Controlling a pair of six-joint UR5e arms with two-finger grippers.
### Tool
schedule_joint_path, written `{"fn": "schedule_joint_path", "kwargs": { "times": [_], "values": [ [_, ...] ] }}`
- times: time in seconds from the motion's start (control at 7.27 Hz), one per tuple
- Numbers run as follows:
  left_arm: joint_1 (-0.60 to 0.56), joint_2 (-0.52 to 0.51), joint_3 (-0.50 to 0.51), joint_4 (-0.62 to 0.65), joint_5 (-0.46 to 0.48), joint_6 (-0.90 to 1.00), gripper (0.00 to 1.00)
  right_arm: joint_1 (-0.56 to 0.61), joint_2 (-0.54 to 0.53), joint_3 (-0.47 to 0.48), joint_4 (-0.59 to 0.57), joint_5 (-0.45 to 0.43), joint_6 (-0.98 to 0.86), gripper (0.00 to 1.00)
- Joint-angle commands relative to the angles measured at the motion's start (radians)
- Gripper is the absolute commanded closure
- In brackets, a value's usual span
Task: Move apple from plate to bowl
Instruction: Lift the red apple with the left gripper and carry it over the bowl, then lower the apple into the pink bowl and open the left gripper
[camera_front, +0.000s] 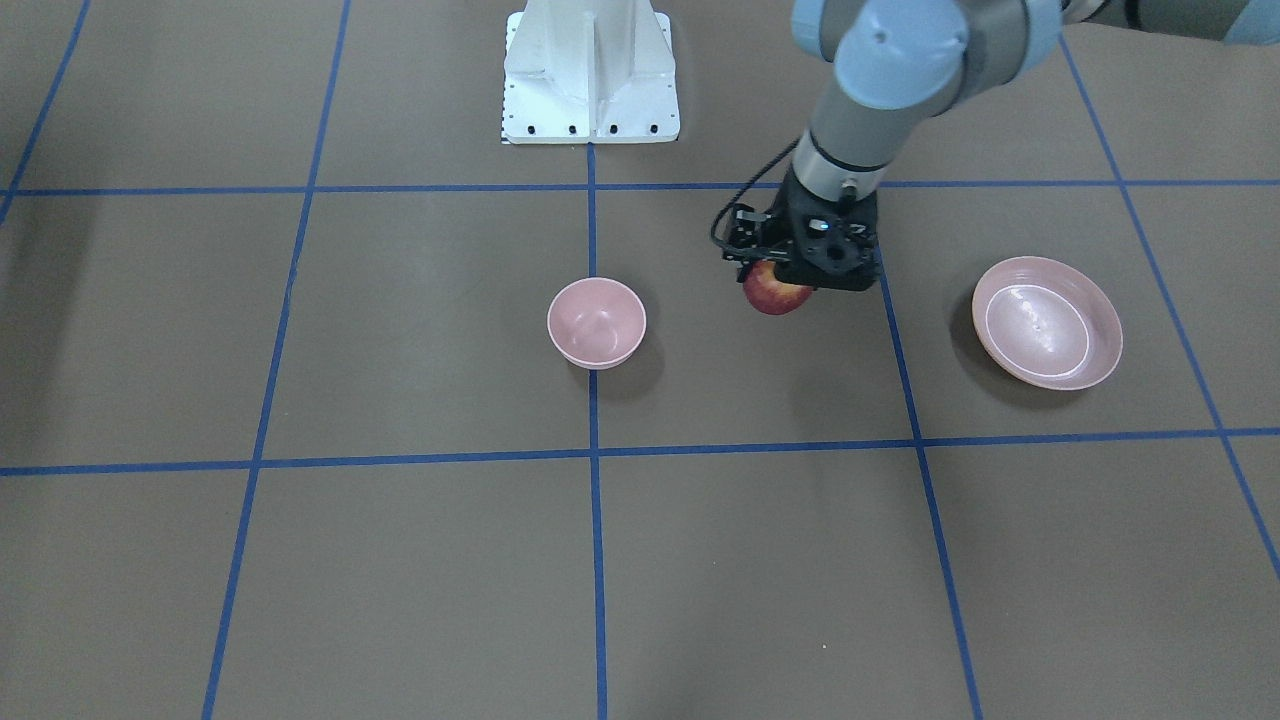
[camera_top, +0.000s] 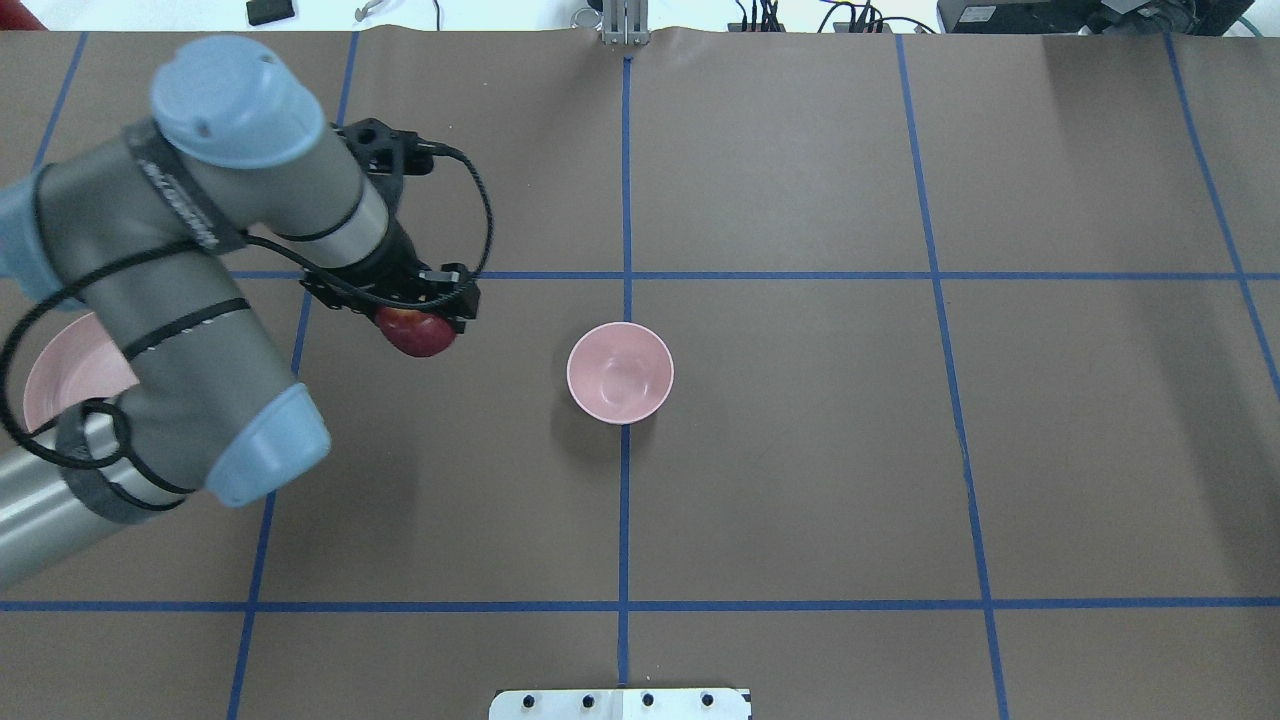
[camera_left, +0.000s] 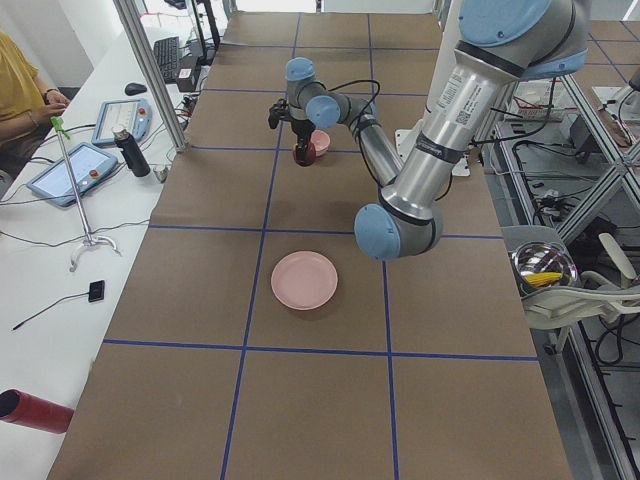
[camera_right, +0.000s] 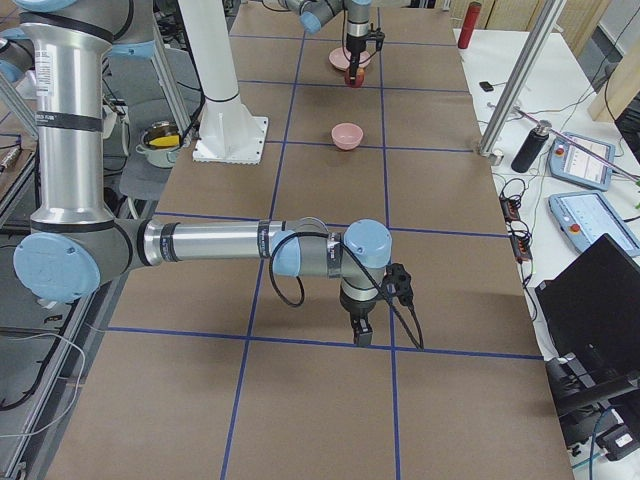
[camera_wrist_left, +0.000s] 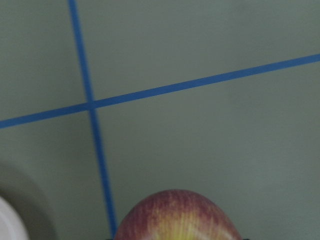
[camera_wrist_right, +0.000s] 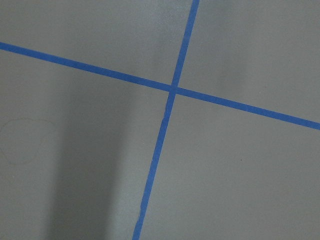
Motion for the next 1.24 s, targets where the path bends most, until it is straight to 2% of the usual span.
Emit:
{"fn": "schedule_joint_path", "kwargs": {
  "times": [0.0,0.14,0.55,0.83,0.96,1.1],
  "values": [
    [0.128,-0.219,0.2,-0.006,0.106,-0.18,0.66,-0.001,0.002,-0.004,0.0,0.002,-0.001,0.0],
    [0.145,-0.26,0.258,-0.022,0.11,-0.2,0.66,-0.001,0.002,-0.005,0.0,0.0,0.002,0.0],
    [0.158,-0.261,0.388,-0.188,0.132,-0.212,0.65,-0.001,0.002,-0.002,0.0,0.002,0.005,0.0],
    [0.168,-0.259,0.399,-0.194,0.139,-0.211,0.61,-0.001,0.002,-0.002,0.0,0.002,0.005,0.0],
    [0.171,-0.259,0.399,-0.196,0.139,-0.209,0.53,-0.001,0.002,-0.002,0.0,0.002,0.005,0.0],
    [0.173,-0.256,0.397,-0.196,0.139,-0.206,0.34,-0.001,0.002,-0.004,0.0,0.002,0.005,0.0]
  ]
}}
